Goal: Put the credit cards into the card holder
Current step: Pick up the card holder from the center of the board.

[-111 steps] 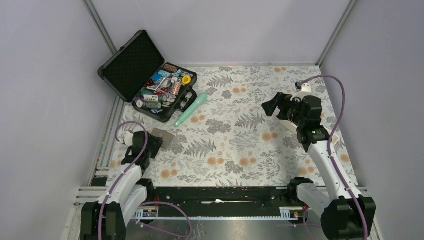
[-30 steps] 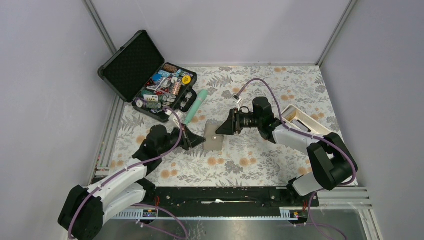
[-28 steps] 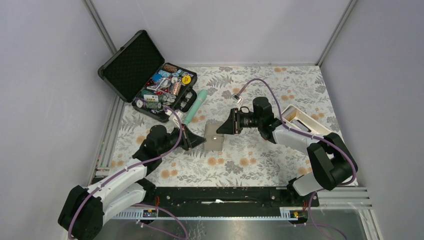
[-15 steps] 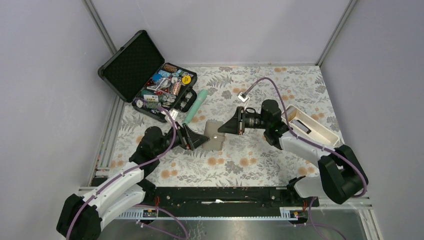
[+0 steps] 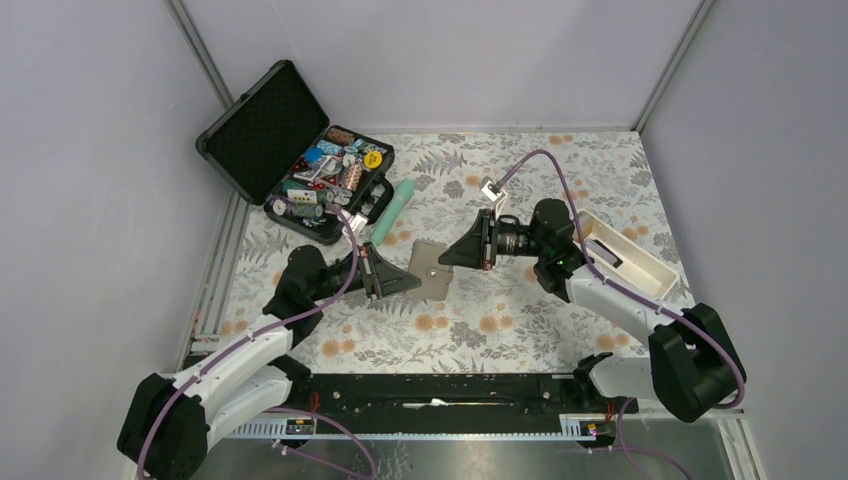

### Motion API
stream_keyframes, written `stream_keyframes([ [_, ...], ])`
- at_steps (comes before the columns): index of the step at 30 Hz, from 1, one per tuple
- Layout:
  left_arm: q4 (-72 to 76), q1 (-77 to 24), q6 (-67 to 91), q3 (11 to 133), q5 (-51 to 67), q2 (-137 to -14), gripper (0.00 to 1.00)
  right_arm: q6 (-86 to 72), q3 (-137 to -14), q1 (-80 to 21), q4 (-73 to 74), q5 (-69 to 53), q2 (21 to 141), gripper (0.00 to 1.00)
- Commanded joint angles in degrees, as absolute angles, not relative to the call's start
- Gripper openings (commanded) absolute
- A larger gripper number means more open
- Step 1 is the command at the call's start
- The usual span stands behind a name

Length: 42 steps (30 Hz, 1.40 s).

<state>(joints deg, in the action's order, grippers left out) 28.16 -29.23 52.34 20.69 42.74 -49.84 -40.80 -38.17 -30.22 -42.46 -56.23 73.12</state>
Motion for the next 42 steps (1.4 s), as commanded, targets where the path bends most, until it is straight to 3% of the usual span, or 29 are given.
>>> stream_keyframes([
  [1,32.31,-29.03,52.08,23.14,46.14,-51.5,0.0,-32.66,-41.88,-30.34,-31.61,-55.78,69.84,0.23],
  [3,29.3,-28.65,50.73,23.27,44.29,-50.9,0.0,-27.1,-43.89,-30.3,-23.12,-52.41,68.25,0.52],
  [4,27.15,-28.39,49.8,23.67,43.58,-50.47,0.0,-24.56,-44.84,-30.3,-19.24,-50.52,67.34,0.62],
  [6,21.5,-27.91,47.24,25.22,42.71,-50.0,0.0,-19.59,-47.04,-30.26,-11.7,-47.86,66.12,0.68],
  [10,14.27,-27.43,45.18,27.88,42.06,-49.66,0.0,-15.08,-50.82,-30.21,-2.16,-46.51,65.97,0.67],
  [16,9.65,-27.25,44.59,30.54,43.45,-51.34,0.0,-17.35,-50.79,-30.51,-6.37,-58.88,66.75,0.59],
  [22,2.85,-27.07,43.34,33.02,40.56,-52.34,0.0,-16.54,-49.75,-30.72,-6.89,-55.86,63.3,0.58],
  [42,14.49,-26.98,49.17,31.86,50.85,-51.07,0.0,-15.67,-48.95,-33.56,-7.91,-59.5,69.09,0.6],
])
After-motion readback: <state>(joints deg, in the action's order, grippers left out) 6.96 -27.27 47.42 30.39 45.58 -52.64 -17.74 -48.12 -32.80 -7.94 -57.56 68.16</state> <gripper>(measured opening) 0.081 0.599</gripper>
